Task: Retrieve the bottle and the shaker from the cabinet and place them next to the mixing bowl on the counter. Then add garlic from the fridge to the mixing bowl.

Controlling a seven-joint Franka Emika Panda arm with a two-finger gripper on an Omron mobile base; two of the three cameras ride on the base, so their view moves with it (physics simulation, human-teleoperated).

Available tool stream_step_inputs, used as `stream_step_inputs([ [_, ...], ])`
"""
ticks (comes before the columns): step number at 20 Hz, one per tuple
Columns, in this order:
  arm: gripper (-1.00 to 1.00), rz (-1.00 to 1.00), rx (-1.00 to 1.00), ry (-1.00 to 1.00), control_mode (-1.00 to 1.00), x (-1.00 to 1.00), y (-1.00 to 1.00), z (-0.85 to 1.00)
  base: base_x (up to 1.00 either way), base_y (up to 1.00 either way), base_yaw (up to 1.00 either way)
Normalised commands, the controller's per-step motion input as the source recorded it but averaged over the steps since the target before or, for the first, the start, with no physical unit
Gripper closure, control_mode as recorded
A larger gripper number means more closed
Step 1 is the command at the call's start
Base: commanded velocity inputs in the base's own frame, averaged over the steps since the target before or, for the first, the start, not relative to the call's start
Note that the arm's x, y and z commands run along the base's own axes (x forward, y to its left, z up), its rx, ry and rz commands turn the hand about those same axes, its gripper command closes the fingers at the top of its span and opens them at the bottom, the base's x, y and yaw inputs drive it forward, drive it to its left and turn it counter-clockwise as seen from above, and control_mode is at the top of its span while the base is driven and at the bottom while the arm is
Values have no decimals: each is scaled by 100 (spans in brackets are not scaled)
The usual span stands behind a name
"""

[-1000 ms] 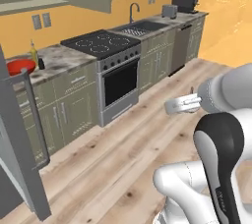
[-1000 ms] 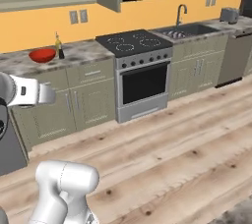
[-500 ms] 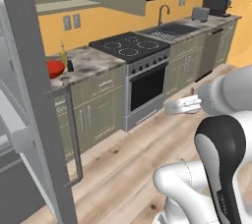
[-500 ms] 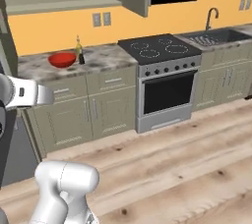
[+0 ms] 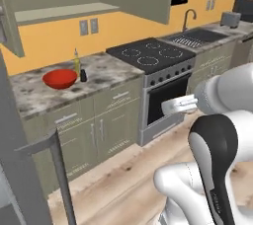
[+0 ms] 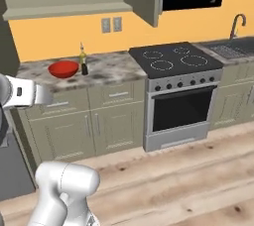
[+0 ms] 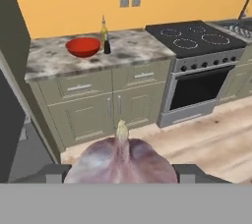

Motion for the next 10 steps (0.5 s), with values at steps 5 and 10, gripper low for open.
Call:
stream_step_inputs([
  [5, 100, 0, 0, 0, 100, 0, 0, 0, 61, -36, 50],
  [10, 100, 0, 0, 0, 100, 0, 0, 0, 79, -10, 42],
])
